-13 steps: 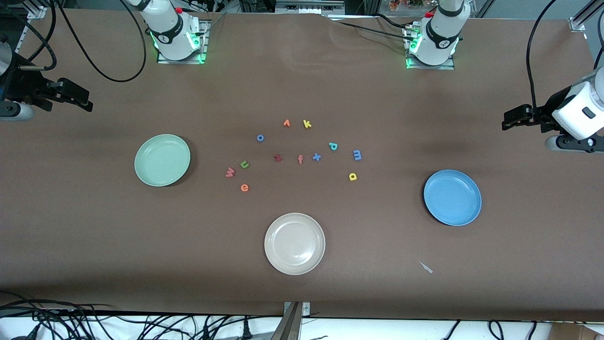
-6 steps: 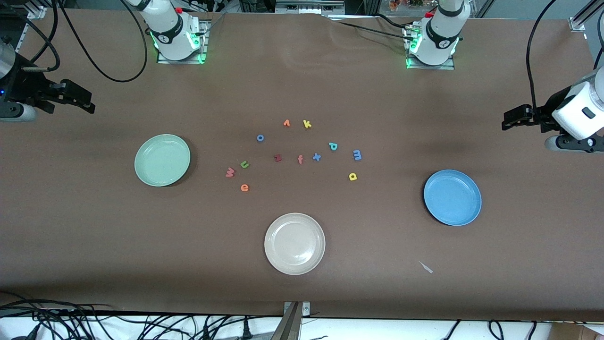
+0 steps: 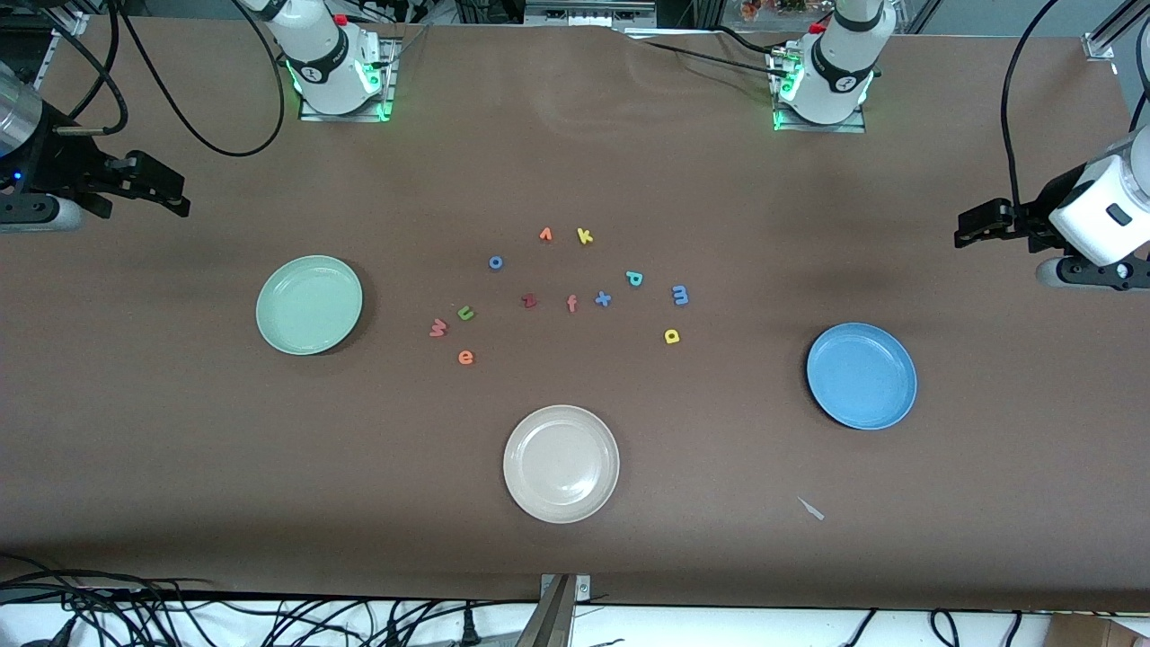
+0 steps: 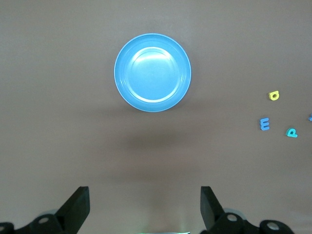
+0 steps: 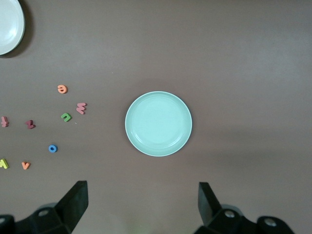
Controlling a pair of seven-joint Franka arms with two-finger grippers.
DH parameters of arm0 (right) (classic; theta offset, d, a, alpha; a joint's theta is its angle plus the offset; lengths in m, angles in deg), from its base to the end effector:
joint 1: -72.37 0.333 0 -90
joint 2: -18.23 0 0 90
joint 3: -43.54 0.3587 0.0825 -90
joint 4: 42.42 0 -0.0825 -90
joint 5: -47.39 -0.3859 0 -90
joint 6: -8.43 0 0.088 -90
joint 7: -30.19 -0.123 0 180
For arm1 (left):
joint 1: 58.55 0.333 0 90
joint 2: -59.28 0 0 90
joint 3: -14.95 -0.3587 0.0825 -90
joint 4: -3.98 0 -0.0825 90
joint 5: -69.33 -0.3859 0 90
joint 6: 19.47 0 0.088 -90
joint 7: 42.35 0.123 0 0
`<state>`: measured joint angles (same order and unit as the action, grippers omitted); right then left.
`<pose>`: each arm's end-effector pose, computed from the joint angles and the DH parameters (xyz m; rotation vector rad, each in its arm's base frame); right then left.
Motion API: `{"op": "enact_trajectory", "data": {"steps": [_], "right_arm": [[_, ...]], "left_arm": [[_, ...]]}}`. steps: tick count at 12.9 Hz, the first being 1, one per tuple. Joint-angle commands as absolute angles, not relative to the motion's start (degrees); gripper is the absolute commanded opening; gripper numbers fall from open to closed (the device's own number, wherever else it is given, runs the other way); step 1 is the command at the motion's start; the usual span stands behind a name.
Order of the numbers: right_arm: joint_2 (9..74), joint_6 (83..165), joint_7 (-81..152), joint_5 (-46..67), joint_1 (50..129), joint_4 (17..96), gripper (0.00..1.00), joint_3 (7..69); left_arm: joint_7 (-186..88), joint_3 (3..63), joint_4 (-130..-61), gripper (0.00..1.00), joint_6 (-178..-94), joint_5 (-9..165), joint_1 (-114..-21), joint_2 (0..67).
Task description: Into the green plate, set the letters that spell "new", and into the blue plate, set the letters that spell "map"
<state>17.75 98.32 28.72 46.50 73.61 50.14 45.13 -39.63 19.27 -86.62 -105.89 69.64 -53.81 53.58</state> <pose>0.5506 0.0292 0.6346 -3.1269 -0.0367 0.0606 0.5758 0.0056 0.5853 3.1118 -0.0627 -0.2679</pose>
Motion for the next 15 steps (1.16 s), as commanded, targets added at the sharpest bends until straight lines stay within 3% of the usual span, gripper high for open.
{"op": "enact_trajectory", "data": {"steps": [1, 6, 11, 15], "right_arm": [[17.4, 98.7, 28.5, 47.6, 73.6, 50.6, 1.00, 45.3], [17.9, 97.8, 27.3, 48.5, 74.0, 50.9, 1.00, 46.0], [24.9, 97.7, 24.4, 48.3, 78.2, 51.8, 1.00, 47.3], [30.1, 108.8, 13.9, 48.2, 83.3, 56.6, 1.00, 47.3]], "left_arm": [[-39.9, 19.6, -87.3, 1.00, -105.8, 68.4, -53.9, 54.4], [-39.9, 19.6, -87.3, 1.00, -105.8, 68.4, -54.0, 54.3], [-45.2, 21.4, -86.8, 1.00, -105.5, 68.4, -57.3, 52.7], [-59.4, 30.1, -87.2, 1.00, -107.6, 69.8, -58.4, 49.0]]}}
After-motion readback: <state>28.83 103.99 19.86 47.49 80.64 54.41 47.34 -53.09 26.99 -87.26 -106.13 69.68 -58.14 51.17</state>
